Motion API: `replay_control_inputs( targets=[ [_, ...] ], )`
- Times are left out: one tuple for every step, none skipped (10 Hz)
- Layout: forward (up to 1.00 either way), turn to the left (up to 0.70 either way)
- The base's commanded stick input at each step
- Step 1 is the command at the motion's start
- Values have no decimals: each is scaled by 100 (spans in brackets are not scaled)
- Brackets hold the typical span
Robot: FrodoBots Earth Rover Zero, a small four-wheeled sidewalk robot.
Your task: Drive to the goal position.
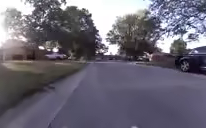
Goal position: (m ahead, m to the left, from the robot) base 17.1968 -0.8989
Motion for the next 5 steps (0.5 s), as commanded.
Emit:
replay_control_inputs(
  targets=[
    [100, 0],
    [100, 0],
    [100, 0],
    [100, 0],
    [100, 0]
  ],
)
